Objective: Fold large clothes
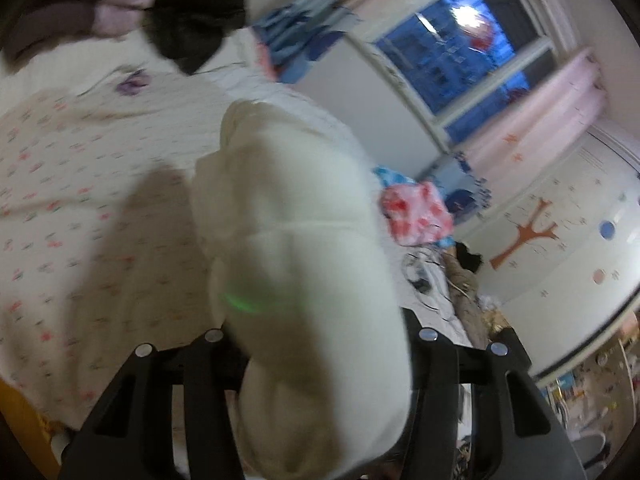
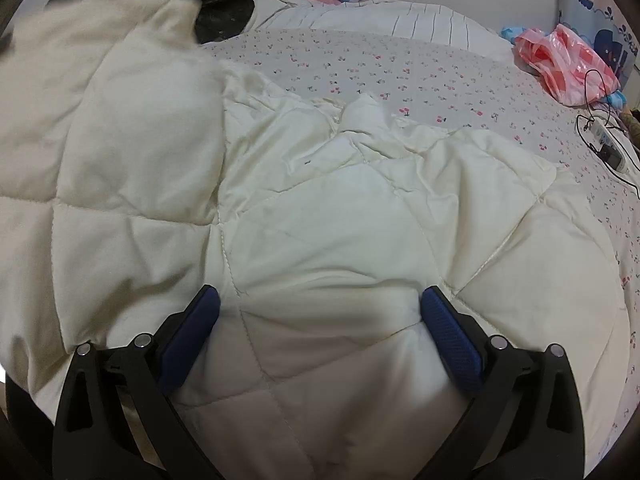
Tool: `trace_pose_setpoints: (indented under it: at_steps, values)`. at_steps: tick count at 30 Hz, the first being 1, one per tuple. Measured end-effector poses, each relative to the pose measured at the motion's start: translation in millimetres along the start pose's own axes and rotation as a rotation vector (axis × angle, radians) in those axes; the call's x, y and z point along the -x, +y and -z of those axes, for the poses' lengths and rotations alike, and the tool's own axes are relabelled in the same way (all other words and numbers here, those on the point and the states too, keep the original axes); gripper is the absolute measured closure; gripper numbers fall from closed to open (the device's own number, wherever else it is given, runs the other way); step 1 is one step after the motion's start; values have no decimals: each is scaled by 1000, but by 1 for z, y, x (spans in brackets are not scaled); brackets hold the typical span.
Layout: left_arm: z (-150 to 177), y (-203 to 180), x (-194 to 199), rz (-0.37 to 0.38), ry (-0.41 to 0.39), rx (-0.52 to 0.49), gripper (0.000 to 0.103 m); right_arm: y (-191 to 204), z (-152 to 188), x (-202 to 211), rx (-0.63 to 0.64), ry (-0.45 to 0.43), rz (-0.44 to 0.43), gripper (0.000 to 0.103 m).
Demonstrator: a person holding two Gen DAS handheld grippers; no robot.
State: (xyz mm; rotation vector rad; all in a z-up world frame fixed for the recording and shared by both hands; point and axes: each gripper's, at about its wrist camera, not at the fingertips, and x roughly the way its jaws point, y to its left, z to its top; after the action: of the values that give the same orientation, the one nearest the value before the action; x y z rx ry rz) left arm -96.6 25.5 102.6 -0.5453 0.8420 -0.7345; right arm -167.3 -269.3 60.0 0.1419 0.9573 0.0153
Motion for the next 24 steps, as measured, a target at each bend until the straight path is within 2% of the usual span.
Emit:
trace_pose_setpoints:
  at_steps: [5, 8, 10, 14, 16, 19, 21, 24]
  values:
    - [2, -44, -23, 76, 35, -57, 53, 0, 8, 13, 5, -48, -14, 6]
    - [7, -70, -40, 98, 70, -112, 53, -7, 23, 39, -19, -124, -84, 6]
    - [12, -83, -51, 106, 95, -149, 53, -22, 42, 66, -76, -207, -189, 6]
    - [36, -119, -82, 129, 160, -234, 53, -83, 83, 104, -305, -333, -505, 6]
    - [53, -136, -99, 142, 195, -275, 53, -129, 106, 109, -488, -375, -683, 6]
    - [86, -161, -131, 155, 257, -352, 53, -180, 130, 103, -676, -419, -888, 6]
    - [119, -176, -156, 146, 321, -428, 53, -205, 142, 99, -764, -441, -979, 6]
    - [165, -197, -179, 95, 370, -592, 53, -224, 146, 103, -805, -461, -986, 6]
